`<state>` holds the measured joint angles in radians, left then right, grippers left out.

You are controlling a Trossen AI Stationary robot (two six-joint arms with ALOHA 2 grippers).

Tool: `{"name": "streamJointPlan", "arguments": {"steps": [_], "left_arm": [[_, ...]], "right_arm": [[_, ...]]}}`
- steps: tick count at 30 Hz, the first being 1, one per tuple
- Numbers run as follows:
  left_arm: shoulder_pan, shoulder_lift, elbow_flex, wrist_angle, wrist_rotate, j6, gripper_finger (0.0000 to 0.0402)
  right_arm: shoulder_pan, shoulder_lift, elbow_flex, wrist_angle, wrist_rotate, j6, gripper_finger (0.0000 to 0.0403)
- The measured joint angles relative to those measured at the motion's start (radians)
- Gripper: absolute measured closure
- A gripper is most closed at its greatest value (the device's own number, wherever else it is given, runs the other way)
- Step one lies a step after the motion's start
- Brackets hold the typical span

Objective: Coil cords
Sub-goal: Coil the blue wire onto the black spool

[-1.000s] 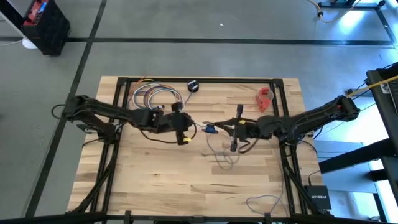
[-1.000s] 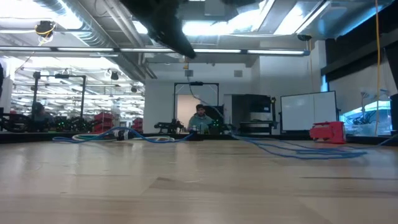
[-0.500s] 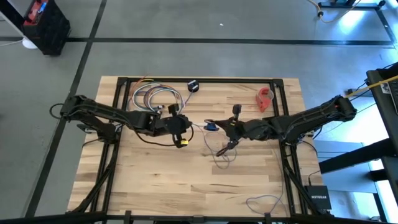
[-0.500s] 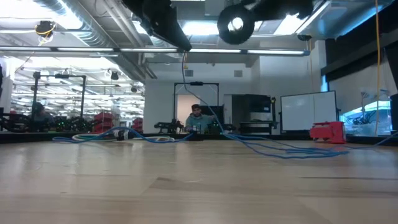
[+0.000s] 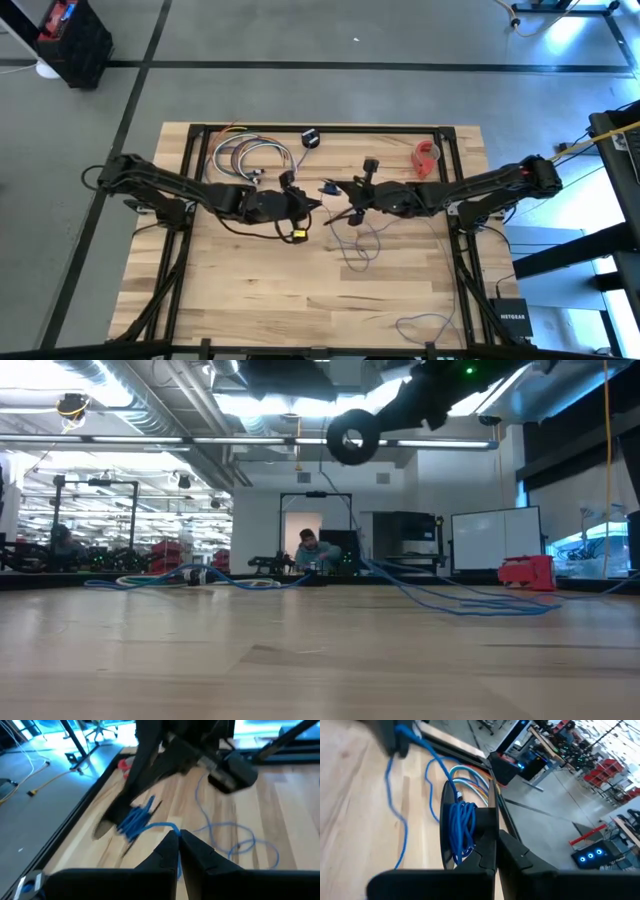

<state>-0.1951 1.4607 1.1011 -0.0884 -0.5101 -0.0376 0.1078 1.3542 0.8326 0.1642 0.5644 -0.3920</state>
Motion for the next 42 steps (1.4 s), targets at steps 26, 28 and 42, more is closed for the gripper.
{"name": "streamJointPlan", "arguments": {"steps": [26, 28, 42], "left_arm": [[0.045, 0.181, 0.001, 0.373, -0.003, 0.145, 0.0392], [0.049, 0.181, 0.002, 0.37, 0.0, 0.144, 0.0391], [0.053, 0.186, 0.005, 0.37, 0.004, 0.173, 0.0399]], "right_arm": [[-0.002, -0.071, -0.001, 0.258, -0.086, 0.13, 0.0398], [-0.002, -0.093, -0.001, 0.288, -0.099, 0.13, 0.0398], [-0.003, -0.245, 0.012, 0.291, -0.256, 0.126, 0.0398]]}}
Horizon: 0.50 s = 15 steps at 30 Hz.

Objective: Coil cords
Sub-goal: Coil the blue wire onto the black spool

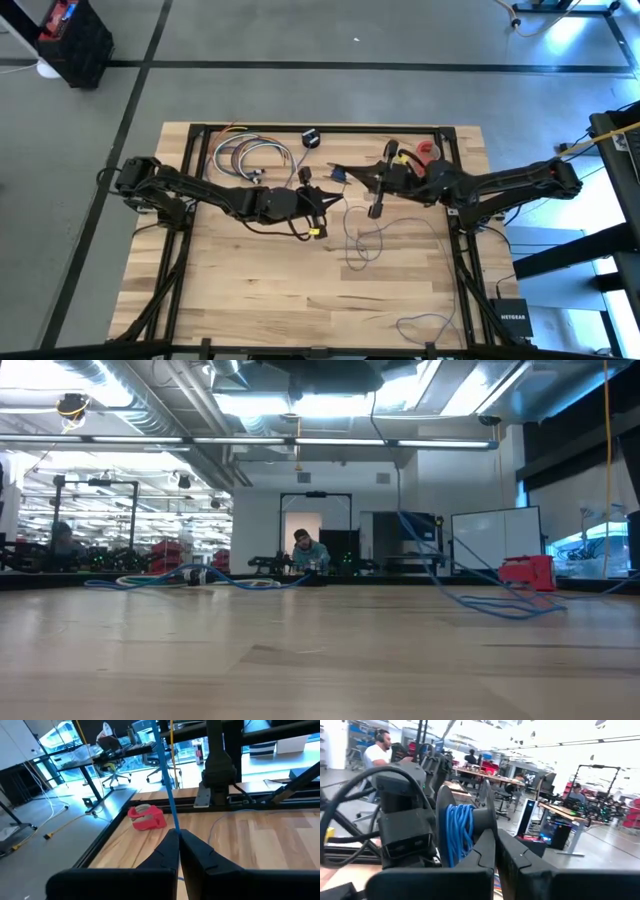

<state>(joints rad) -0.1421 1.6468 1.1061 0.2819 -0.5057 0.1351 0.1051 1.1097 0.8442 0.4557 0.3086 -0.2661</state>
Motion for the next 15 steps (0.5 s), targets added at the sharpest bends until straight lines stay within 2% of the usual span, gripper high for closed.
{"name": "streamJointPlan", "arguments": {"steps": [6, 9, 12, 15], "left_arm": [[0.001, 0.036, -0.004, -0.004, 0.063, 0.023, 0.0387], [0.001, 0.071, -0.015, -0.061, 0.074, 0.022, 0.035], [0.01, 0.069, -0.003, 0.001, 0.065, -0.001, 0.0304], [0.022, 0.071, -0.007, -0.027, 0.061, -0.009, 0.0269]], "right_arm": [[0.0, -0.004, 0.059, -0.047, -0.039, 0.001, 0.0398], [0.0, -0.018, 0.068, -0.013, -0.04, 0.004, 0.0398], [0.0, -0.01, 0.066, -0.023, -0.068, 0.003, 0.0398], [0.0, -0.009, 0.06, -0.049, -0.09, 0.002, 0.0398]]}}
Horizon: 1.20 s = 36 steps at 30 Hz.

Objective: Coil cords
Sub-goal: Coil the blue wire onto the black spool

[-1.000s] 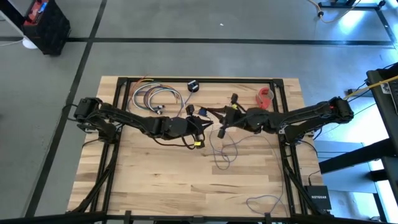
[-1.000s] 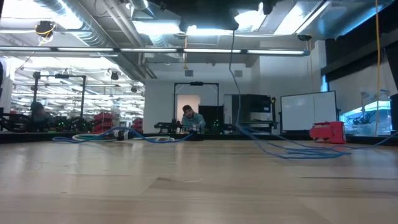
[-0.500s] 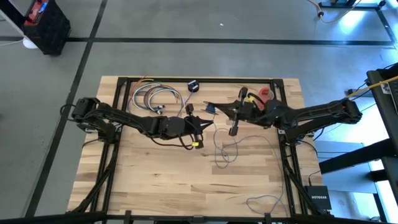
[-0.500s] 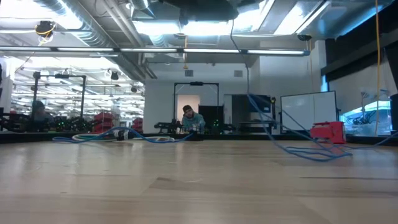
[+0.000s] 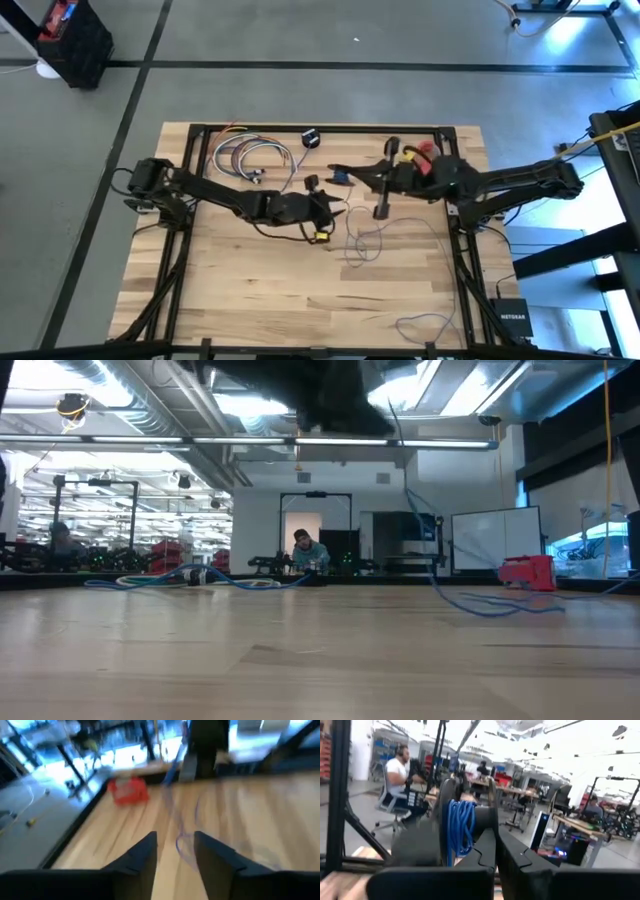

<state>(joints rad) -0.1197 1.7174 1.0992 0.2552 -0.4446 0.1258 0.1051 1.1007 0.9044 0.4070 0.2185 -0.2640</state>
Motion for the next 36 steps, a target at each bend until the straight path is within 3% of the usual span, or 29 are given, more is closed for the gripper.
{"name": "streamJointPlan", "arguments": {"steps": [5, 13, 20, 36], "left_arm": [[-0.007, -0.049, 0.006, -0.073, -0.002, -0.009, 0.0243], [-0.045, -0.094, 0.004, -0.053, 0.003, 0.039, 0.0253], [-0.003, -0.076, 0.002, -0.025, 0.147, 0.016, 0.0258], [0.051, 0.032, 0.002, 0.097, 0.176, -0.025, 0.0259]], "right_arm": [[0.0, 0.001, 0.003, -0.07, -0.003, -0.001, 0.0398], [0.0, 0.001, 0.001, -0.094, -0.003, -0.008, 0.0398], [0.0, 0.002, 0.001, -0.086, -0.003, -0.029, 0.0398], [0.0, 0.002, -0.001, -0.059, -0.048, -0.077, 0.0398]]}}
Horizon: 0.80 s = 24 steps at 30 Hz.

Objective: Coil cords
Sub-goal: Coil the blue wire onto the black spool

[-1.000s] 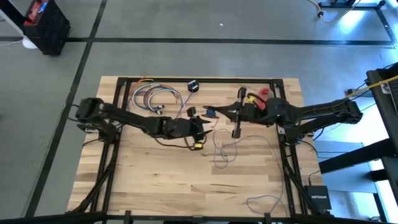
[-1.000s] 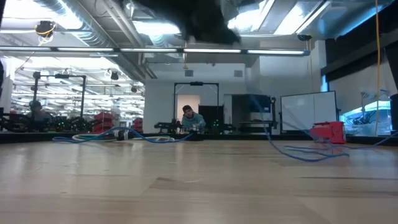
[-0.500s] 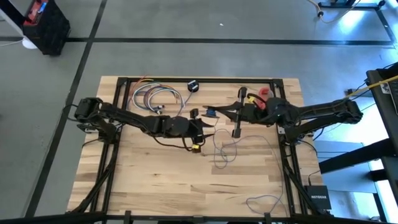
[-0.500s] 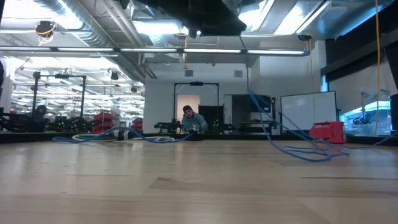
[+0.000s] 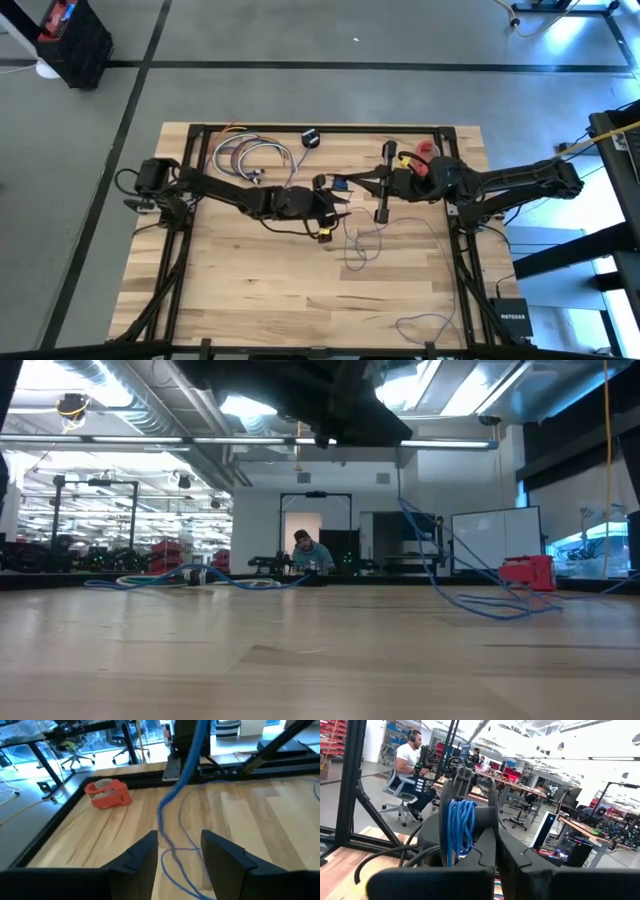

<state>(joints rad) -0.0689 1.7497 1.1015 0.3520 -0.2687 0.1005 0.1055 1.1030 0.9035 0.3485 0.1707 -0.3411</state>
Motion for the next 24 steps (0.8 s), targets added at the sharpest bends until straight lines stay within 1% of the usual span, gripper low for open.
{"name": "streamJointPlan", "arguments": {"steps": [3, 5, 7, 10, 12, 17, 20, 24], "left_arm": [[0.0, 0.0, 0.0, -0.005, 0.0, 0.0, 0.0267], [0.001, 0.0, 0.0, -0.007, -0.001, -0.006, 0.0287], [0.005, 0.0, 0.0, -0.006, 0.0, -0.007, 0.0315], [0.008, 0.0, 0.0, -0.014, -0.001, -0.011, 0.037], [0.008, -0.001, 0.001, -0.044, -0.014, -0.004, 0.0393], [0.003, -0.066, 0.001, -0.235, -0.154, 0.004, 0.0395], [-0.002, -0.135, 0.001, -0.389, -0.196, -0.013, 0.0398], [-0.012, -0.204, 0.002, -0.577, -0.239, -0.083, 0.0397]], "right_arm": [[0.0, 0.0, 0.0, 0.0, -0.001, -0.002, 0.0398], [0.0, 0.0, 0.0, 0.001, -0.002, -0.004, 0.0398], [0.0, 0.0, 0.0, 0.005, -0.003, -0.004, 0.0398], [0.0, 0.0, 0.0, 0.008, -0.007, -0.004, 0.0398], [0.0, 0.0, 0.0, 0.006, -0.007, -0.004, 0.0398], [0.0, 0.0, 0.0, -0.081, -0.007, -0.001, 0.0398], [0.0, 0.0, 0.0, -0.17, -0.006, 0.022, 0.0398], [0.0, 0.0, 0.0, -0.303, -0.005, 0.063, 0.0398]]}}
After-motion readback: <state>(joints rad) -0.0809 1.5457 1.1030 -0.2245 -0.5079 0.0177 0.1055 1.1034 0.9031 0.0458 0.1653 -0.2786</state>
